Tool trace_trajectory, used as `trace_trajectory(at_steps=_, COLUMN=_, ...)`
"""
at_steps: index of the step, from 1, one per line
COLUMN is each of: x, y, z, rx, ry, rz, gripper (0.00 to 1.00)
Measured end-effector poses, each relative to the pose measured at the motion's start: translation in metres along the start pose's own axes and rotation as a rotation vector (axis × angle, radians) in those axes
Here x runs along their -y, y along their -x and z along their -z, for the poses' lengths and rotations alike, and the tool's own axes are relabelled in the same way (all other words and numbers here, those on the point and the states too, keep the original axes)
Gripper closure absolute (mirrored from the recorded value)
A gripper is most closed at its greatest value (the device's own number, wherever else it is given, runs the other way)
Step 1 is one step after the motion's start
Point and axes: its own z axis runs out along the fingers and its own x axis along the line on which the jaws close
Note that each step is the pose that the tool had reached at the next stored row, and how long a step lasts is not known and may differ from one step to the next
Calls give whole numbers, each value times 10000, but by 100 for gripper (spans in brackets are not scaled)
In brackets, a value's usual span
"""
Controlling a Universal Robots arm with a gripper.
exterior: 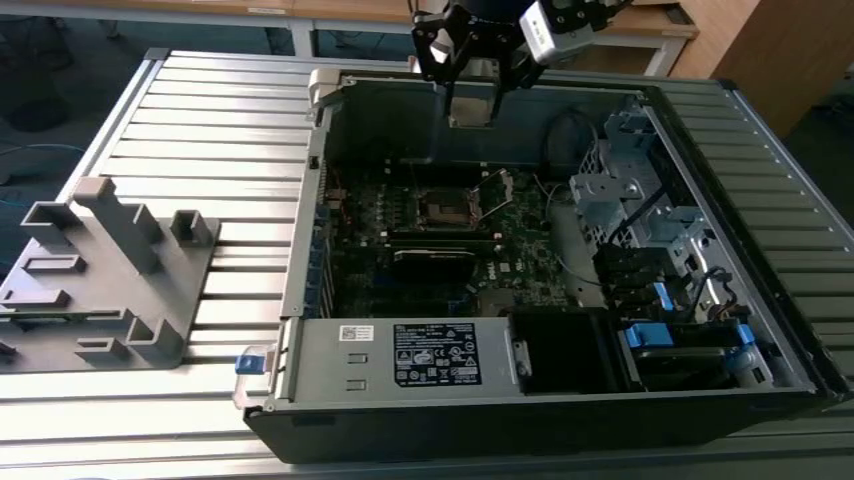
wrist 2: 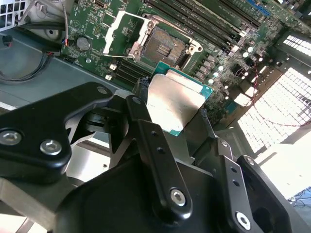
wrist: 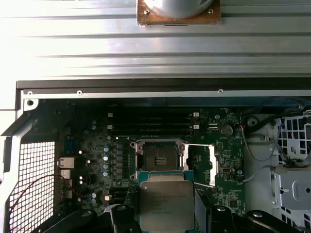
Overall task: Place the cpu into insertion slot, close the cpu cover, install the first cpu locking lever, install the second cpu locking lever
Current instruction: 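Place the cpu into insertion slot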
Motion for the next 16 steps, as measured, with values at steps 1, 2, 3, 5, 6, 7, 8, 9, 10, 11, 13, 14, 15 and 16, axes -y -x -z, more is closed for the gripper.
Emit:
trace_trajectory(at_steps=1, x=0, y=0, z=-2, rx=0, ry=-1, rz=0, gripper=46)
trace_trajectory(at_steps=2, x=1, y=0, z=-5, rx=0, ry=-1, rz=0, gripper=46)
trace_trajectory(at_steps=3, x=1, y=0, z=-8, rx=0, ry=0, rz=0, gripper=46)
trace_trajectory(at_steps=5, x=1, y=0, z=-14, rx=0, ry=-1, rz=0, gripper=46)
trace_trajectory(at_steps=6, x=2, y=0, z=-18, rx=0, ry=-1, rz=0, gripper=46)
trace_trajectory(at_steps=7, x=2, y=0, z=-20, rx=0, ry=-1, rz=0, gripper=46)
trace_trajectory(at_steps=8, x=2, y=0, z=-23, rx=-1, ry=-1, rz=0, gripper=46)
trace_trajectory(at_steps=9, x=2, y=0, z=-24, rx=-1, ry=-2, rz=0, gripper=46)
trace_trajectory(at_steps=10, x=3, y=0, z=-24, rx=-1, ry=-3, rz=0, gripper=46)
trace_trajectory(at_steps=11, x=5, y=1, z=-52, rx=0, ry=-1, rz=0, gripper=46)
trace_trajectory(at_steps=13, x=6, y=1, z=-63, rx=0, ry=-2, rz=0, gripper=46)
trace_trajectory(at_steps=14, x=6, y=1, z=-64, rx=0, ry=0, rz=0, gripper=46)
trace_trajectory(at_steps=15, x=6, y=1, z=-66, rx=0, ry=0, rz=0, gripper=46)
trace_trajectory(at_steps=16, x=6, y=1, z=-69, rx=1, ry=2, rz=0, gripper=46)
